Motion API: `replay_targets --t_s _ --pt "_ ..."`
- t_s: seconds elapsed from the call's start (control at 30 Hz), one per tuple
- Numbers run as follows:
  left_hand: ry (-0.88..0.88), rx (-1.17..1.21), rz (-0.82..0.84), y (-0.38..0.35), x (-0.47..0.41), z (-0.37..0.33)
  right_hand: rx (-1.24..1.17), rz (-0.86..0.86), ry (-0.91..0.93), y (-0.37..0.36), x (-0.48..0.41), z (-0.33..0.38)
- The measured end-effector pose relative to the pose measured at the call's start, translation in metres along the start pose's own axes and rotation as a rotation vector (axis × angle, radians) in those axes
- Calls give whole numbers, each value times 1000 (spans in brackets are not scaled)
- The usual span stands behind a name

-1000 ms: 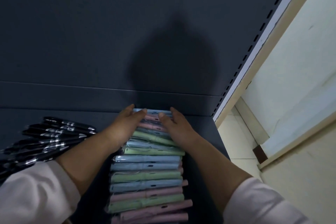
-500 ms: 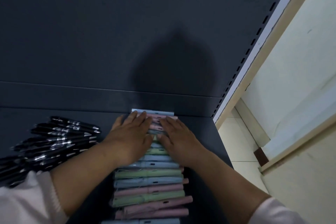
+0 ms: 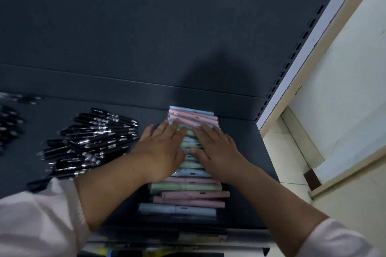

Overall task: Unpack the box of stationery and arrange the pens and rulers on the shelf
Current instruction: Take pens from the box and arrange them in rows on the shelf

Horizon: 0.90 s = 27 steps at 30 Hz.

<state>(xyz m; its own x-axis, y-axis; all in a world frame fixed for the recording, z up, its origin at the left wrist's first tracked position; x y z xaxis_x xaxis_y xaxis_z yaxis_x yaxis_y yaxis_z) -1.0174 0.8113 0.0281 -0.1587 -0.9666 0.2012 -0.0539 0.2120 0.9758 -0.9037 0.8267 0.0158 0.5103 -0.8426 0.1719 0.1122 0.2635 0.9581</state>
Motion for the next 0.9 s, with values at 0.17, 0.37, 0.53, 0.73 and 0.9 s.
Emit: replay_targets --t_s 0.17,0.37,0.53,0.73,0.9 --pt "16 277 -88 13 11 2 -132 -177 14 9 6 0" --pt "153 823 -177 -2 45 26 -554 -348 -135 3 51 -21" --pt "248 993 -218 -25 54 18 -761 -396 -203 -20 64 -10" --pt "249 1026 -253 -25 54 20 -676 -399 -211 -15 67 2" --pt "183 801 -355 6 67 42 -372 -419 -109 22 56 29"
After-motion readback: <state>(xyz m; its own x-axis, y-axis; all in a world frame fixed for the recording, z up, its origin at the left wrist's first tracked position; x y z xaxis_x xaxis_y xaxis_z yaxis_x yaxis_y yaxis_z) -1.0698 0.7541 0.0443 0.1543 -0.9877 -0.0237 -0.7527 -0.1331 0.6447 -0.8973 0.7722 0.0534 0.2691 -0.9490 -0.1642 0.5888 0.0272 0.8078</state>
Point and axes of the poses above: each hand's wrist, its own x-axis away from the middle knuckle, its own y-axis out of the back of the hand, z = x × y, the point moved 10 cm from there along -x, towards the middle knuckle, and after that the axes turned 7 degrees about y, right-handed, at the moved point
